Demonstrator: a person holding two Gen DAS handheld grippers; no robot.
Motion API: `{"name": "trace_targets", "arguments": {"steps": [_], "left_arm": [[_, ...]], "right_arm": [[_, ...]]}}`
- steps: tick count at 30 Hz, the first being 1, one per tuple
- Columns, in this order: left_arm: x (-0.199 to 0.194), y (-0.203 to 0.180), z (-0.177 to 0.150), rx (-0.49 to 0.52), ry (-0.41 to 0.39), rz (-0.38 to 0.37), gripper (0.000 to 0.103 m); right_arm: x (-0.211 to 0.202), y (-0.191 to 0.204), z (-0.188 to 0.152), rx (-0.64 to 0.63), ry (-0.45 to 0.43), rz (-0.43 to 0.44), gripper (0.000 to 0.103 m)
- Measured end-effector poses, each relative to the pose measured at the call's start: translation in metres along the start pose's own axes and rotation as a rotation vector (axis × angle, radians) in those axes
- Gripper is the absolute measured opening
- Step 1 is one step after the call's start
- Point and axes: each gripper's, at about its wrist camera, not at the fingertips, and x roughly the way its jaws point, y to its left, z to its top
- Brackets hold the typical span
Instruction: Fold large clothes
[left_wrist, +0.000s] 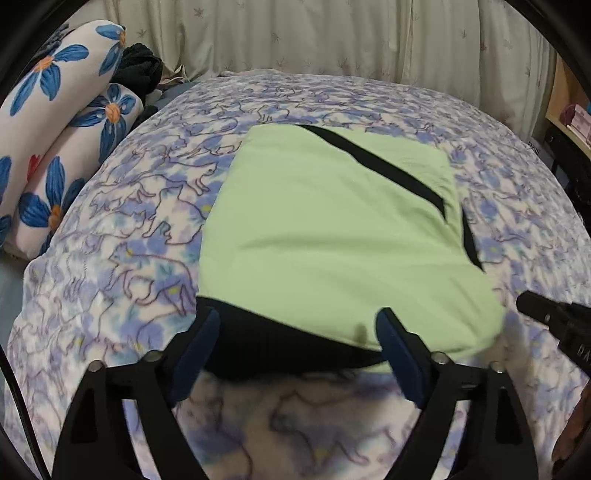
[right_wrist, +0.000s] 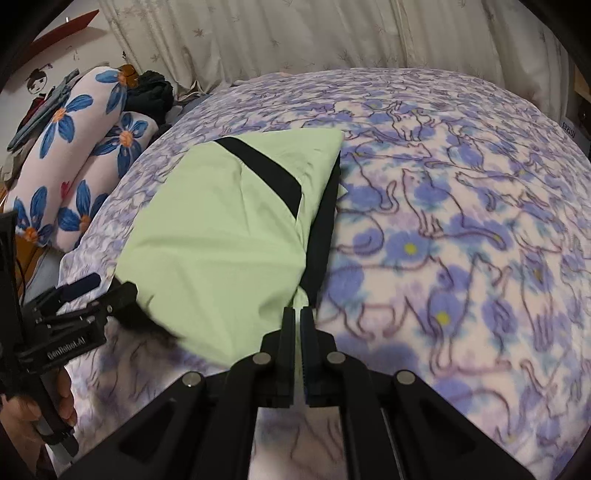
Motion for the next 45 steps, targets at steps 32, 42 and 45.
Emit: {"name": "trace_targets", "arguments": {"steps": [32, 42, 45], "left_arm": [[-0.212, -0.103, -0.189, -0.062, 0.035, -0.106, 0.102], [-0.278, -0.112, -0.210, -0.031, -0.042, -0.080, 0.102], [-0.288, -0.113, -0.215, -0.028, -0.048, -0.077, 0.102]], "right_arm": [[-0.198, -0.031, -0.194, 0.123, 0.002, -0.039, 0.075], [-0.261, -0.010, -0.216, 0.085, -0.081, -0.034, 0.075], [-0.271, -0.005, -0.218, 0.069, -0.103, -0.034, 0.075]]}}
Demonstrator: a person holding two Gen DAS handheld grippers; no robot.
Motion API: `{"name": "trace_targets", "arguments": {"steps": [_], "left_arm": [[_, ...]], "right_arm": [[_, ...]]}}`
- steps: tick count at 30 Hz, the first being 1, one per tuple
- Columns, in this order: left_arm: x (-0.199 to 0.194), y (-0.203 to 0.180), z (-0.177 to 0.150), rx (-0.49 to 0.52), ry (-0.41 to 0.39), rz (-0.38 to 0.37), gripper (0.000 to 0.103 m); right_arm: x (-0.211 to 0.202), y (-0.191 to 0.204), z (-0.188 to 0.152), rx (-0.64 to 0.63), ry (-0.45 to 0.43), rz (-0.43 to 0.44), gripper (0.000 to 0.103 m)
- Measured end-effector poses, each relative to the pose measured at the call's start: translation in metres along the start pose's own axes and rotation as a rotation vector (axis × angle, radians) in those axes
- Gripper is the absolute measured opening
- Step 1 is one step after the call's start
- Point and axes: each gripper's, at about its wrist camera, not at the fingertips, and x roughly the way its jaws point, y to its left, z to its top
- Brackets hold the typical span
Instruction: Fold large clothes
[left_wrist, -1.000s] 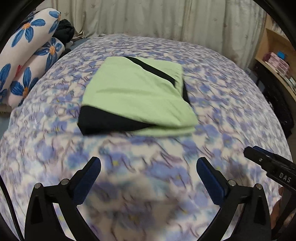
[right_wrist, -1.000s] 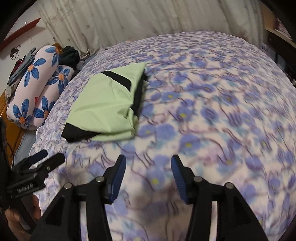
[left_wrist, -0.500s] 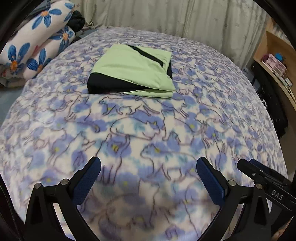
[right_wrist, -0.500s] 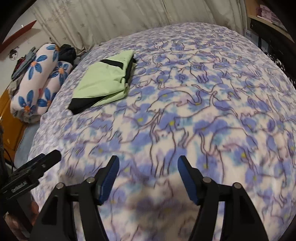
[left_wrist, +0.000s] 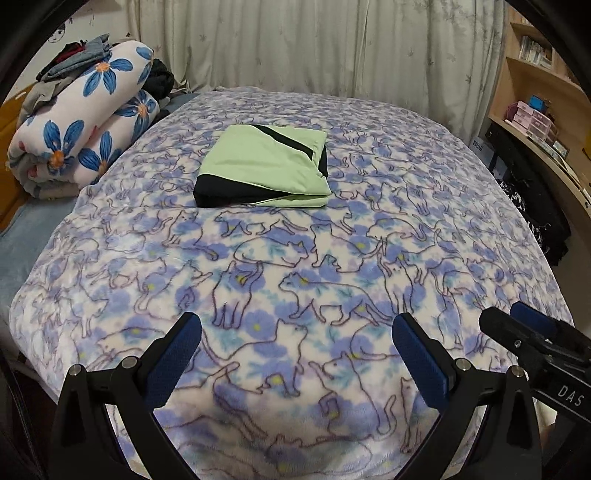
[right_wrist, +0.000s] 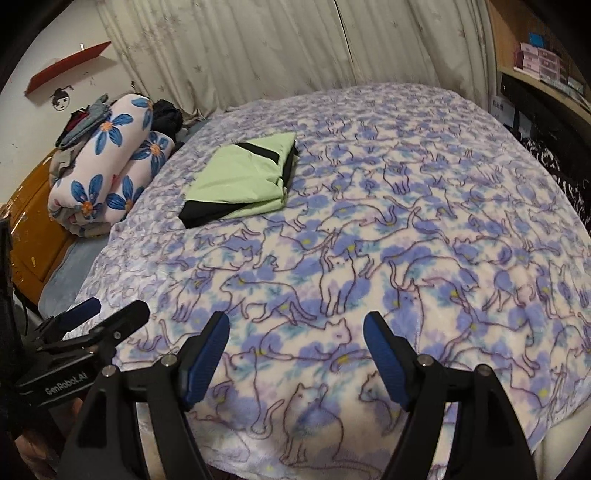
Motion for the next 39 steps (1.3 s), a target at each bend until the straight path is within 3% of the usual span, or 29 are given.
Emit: {"name": "trace_targets", "arguments": {"steps": [39], "left_arm": [[-0.006, -0.020, -0.009, 0.037, 0.003, 0.007, 0.102]], "right_arm": [[-0.017, -0.001, -0.006, -0.019, -0.037, -0.026, 0.075]]}}
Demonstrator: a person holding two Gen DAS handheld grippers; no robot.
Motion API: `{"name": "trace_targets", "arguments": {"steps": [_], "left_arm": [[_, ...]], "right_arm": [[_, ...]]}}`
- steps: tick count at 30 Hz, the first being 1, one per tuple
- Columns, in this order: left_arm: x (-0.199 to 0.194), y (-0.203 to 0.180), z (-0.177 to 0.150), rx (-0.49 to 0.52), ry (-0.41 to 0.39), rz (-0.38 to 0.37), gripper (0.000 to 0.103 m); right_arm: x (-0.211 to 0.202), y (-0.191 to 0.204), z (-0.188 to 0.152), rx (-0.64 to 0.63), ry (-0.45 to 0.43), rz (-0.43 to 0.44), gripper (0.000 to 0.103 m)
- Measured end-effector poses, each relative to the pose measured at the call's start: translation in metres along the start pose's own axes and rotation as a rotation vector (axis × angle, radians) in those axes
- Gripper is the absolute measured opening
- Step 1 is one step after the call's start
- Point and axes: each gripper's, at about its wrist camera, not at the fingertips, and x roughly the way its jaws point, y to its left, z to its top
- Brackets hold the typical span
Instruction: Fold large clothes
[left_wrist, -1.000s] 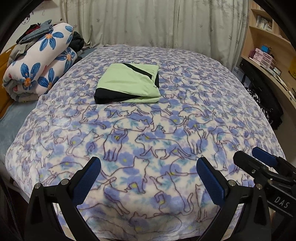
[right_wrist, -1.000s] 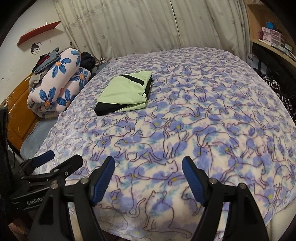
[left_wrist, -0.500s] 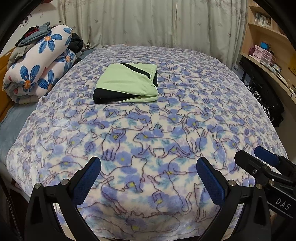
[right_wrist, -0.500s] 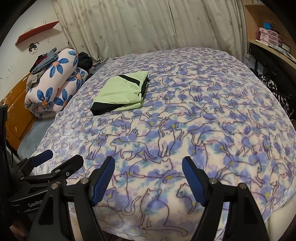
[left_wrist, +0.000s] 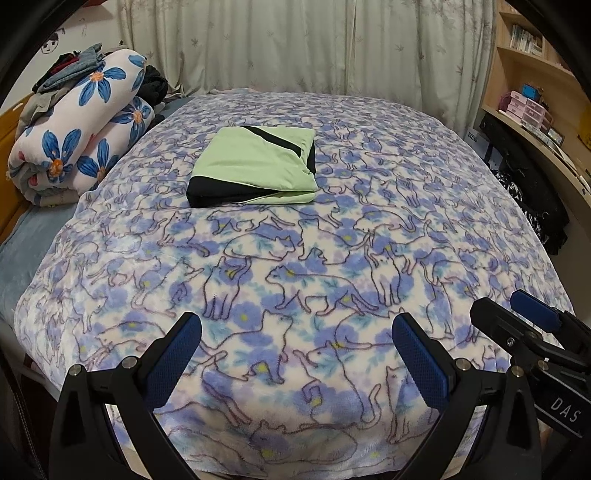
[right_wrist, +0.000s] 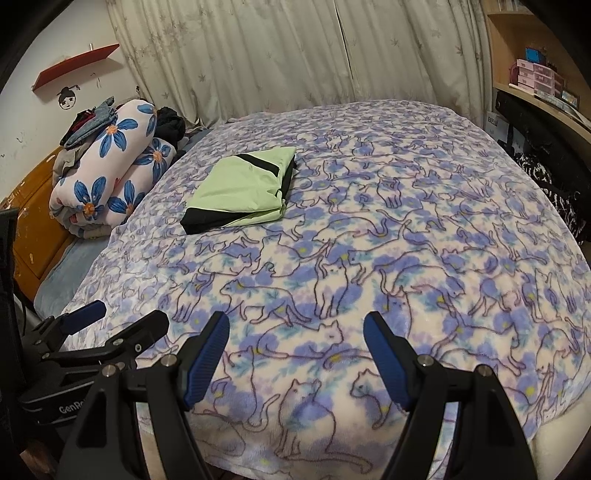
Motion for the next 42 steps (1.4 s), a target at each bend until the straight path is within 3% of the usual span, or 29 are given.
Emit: {"name": "trace_targets", "arguments": {"steps": [33, 42], "left_arm": [[0.011, 0.006, -0.007, -0.020, 0.045, -0.018, 0.102], [0.013, 0.003, -0.006, 0.000, 0.025, -0.004, 0.102]], "right_arm": [[0.013, -0.002, -0.003, 0.009, 0.017, -0.010, 0.075], [0.015, -0.004, -0.004, 0.014, 0.019, -0.009, 0.075]]}}
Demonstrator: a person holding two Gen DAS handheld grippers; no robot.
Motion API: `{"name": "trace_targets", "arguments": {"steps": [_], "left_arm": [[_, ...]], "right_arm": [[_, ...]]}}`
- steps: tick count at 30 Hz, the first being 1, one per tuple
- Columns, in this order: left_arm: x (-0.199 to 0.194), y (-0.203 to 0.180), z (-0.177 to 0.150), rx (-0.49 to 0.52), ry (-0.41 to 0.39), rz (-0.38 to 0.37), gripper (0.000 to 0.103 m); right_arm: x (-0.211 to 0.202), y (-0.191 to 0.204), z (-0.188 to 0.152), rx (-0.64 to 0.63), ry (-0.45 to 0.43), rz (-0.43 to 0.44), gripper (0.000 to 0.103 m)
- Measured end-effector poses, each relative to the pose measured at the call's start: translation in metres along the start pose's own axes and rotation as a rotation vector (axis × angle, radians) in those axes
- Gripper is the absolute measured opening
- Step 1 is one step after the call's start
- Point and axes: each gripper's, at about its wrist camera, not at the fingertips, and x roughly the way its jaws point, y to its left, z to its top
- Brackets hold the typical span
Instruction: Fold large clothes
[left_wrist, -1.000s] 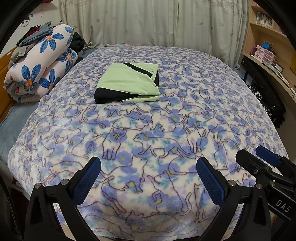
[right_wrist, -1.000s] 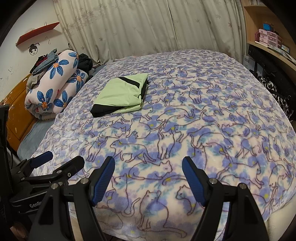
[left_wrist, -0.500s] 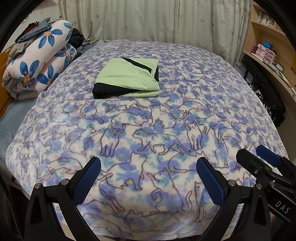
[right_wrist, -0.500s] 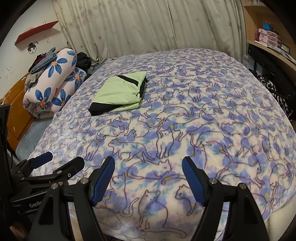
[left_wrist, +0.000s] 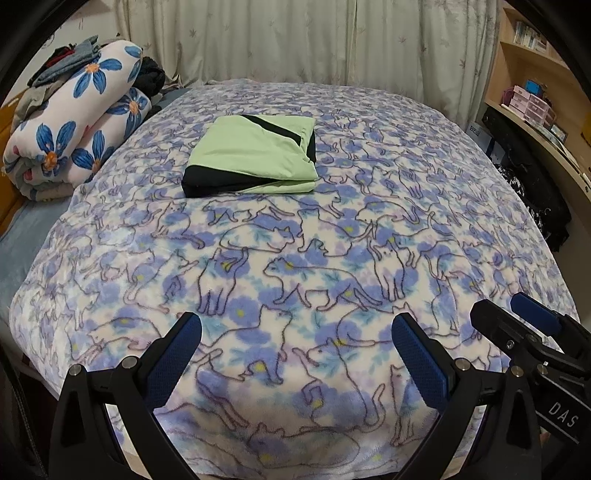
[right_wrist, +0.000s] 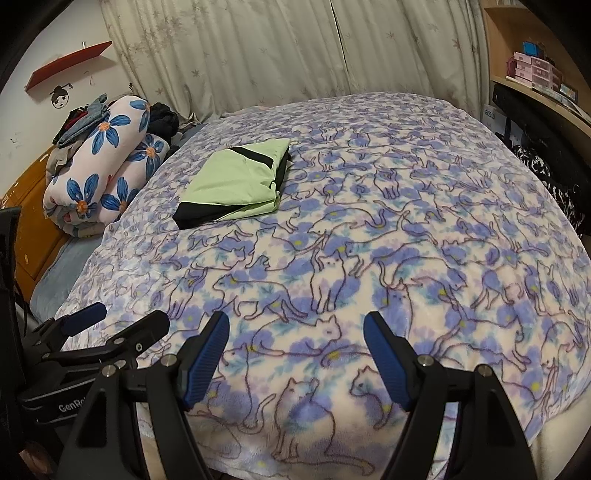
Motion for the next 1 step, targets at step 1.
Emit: {"name": "trace_targets", "arguments": {"steps": [1], "left_arm": [[0.0010, -0.0013, 0.0018, 0.004, -0.001, -0.001, 0.102]], "right_arm": [[0.0000, -0.0003, 0.0001, -0.001, 0.000, 0.001, 0.075]]}}
